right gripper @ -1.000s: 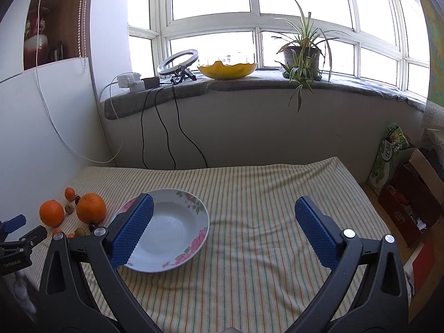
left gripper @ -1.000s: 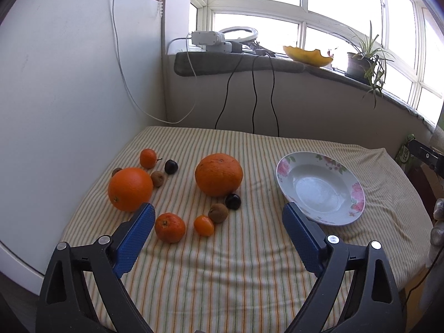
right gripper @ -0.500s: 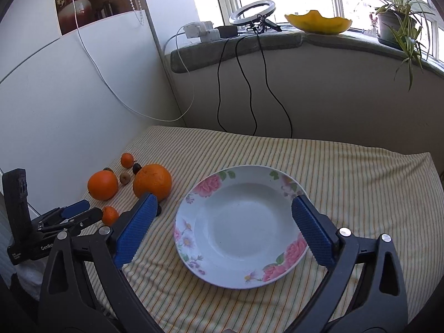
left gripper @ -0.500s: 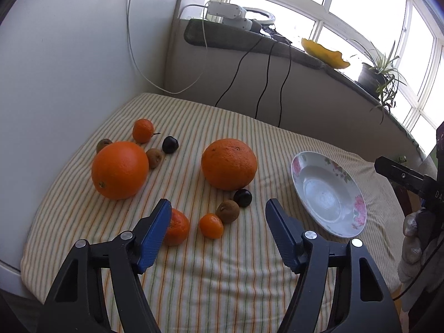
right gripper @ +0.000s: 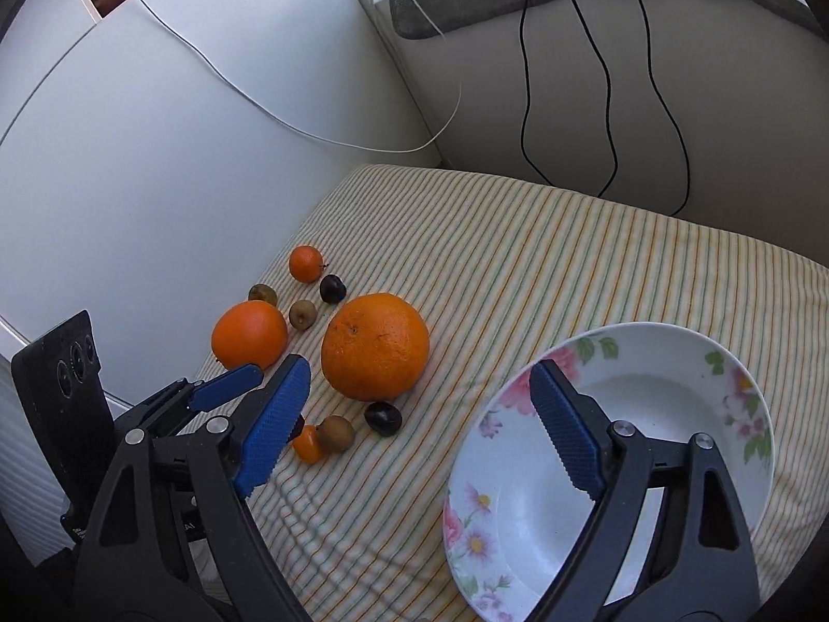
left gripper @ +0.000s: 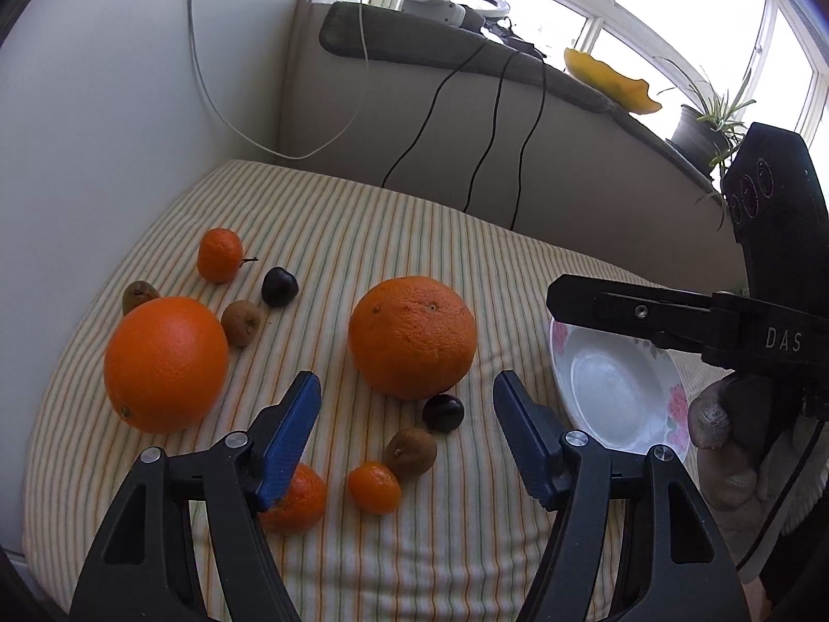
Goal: Organize fruits
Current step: 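Move both grippers toward the large orange from opposite sides, then close both grippers on the large orange and lift it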
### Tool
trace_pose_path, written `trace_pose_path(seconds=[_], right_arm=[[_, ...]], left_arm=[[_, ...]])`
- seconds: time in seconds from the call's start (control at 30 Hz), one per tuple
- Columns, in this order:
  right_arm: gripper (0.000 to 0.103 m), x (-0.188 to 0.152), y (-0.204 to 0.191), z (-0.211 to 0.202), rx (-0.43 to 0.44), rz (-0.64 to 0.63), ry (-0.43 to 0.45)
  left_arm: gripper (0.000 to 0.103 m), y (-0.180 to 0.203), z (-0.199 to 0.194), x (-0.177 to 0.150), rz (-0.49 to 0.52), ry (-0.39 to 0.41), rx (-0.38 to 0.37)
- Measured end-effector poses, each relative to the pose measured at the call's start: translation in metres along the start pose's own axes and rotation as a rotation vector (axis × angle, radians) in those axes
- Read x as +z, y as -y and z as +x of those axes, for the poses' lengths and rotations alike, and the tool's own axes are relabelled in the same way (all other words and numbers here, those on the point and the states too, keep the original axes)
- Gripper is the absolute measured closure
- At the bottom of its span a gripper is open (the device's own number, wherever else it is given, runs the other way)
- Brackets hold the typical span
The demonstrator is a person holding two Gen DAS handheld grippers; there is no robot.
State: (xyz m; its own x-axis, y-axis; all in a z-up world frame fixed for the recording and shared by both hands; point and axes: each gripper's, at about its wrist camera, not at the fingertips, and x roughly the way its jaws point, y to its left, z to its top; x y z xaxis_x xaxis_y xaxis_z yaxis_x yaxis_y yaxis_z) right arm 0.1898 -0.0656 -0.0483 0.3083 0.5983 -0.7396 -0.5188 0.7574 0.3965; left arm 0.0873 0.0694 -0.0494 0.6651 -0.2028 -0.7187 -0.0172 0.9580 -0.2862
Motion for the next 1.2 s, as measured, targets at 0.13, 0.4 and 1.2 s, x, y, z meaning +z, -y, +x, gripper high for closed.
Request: trace_pose_path(seconds=[0.13, 0.4, 1.2], right_arm=[[0.017, 0.012, 0.000, 0.026, 0.019, 0.020, -0.064], [0.024, 0.024, -0.001, 0.067, 0.050, 0.034, -0.150], [0.039, 0.024, -0.003, 0.096, 0.143, 0.092, -0.212]], left_arm=[[0.035, -0.005, 0.009, 0.006, -0.033, -0.025, -0.027], [0.037, -0.015, 0.021, 0.006, -0.088, -0.068, -0.080], [0.047, -0.015, 0.041, 0.015, -0.084, -0.103, -0.089]])
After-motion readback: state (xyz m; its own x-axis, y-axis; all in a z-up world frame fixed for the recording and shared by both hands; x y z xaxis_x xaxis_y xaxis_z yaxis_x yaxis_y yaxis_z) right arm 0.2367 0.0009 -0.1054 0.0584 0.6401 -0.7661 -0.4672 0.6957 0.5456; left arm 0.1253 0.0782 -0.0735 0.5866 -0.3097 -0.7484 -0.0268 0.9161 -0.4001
